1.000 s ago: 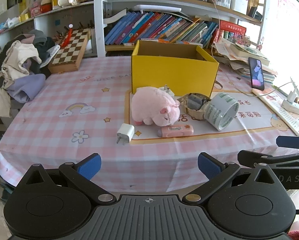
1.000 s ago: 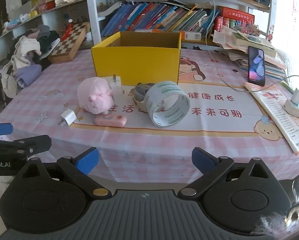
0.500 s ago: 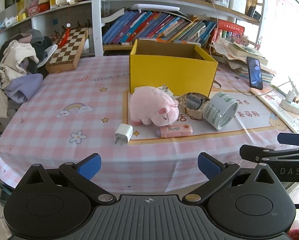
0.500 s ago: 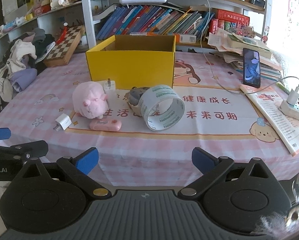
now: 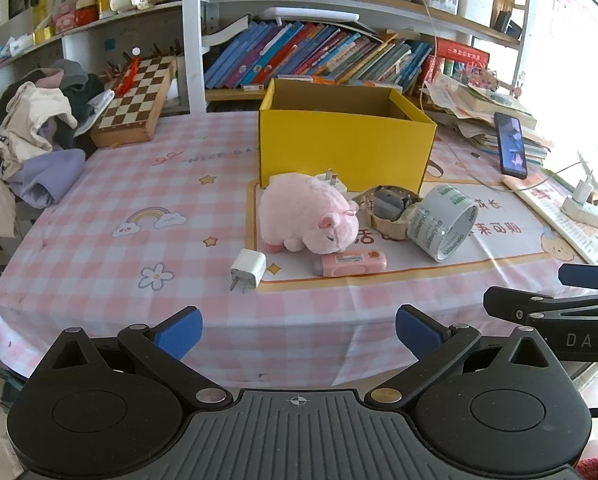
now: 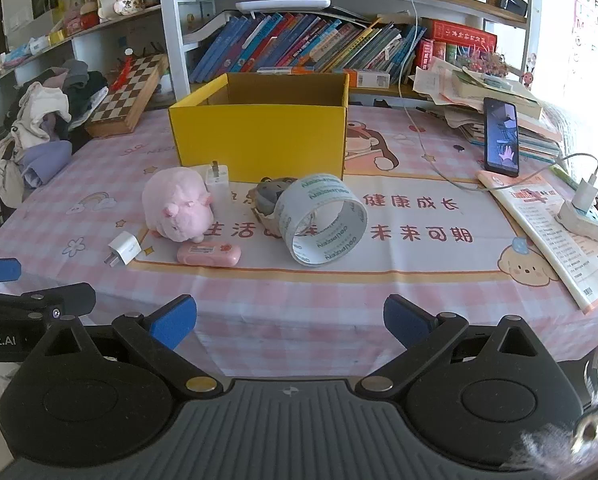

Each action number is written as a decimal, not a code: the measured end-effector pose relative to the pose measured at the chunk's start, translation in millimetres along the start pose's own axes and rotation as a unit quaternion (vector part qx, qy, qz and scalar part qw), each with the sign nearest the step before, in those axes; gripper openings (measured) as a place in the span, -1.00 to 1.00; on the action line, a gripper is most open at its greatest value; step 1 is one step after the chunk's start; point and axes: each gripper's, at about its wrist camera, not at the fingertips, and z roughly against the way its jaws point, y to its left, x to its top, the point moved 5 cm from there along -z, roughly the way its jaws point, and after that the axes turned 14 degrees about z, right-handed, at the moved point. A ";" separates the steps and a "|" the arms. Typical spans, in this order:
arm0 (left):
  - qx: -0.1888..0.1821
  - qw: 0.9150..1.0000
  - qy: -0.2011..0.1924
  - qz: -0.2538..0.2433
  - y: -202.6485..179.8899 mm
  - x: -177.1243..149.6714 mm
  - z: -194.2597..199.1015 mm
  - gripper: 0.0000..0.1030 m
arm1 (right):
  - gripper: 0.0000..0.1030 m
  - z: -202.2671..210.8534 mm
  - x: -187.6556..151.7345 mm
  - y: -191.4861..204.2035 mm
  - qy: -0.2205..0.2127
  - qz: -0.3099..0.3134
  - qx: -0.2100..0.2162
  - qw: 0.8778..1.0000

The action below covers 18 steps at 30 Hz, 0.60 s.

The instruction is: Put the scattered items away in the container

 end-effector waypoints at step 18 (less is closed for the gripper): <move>0.003 1.000 -0.005 0.002 2.4 0.6 1.1 1.00 | 0.97 -2.1 1.3 0.3 0.001 0.002 0.003 1.000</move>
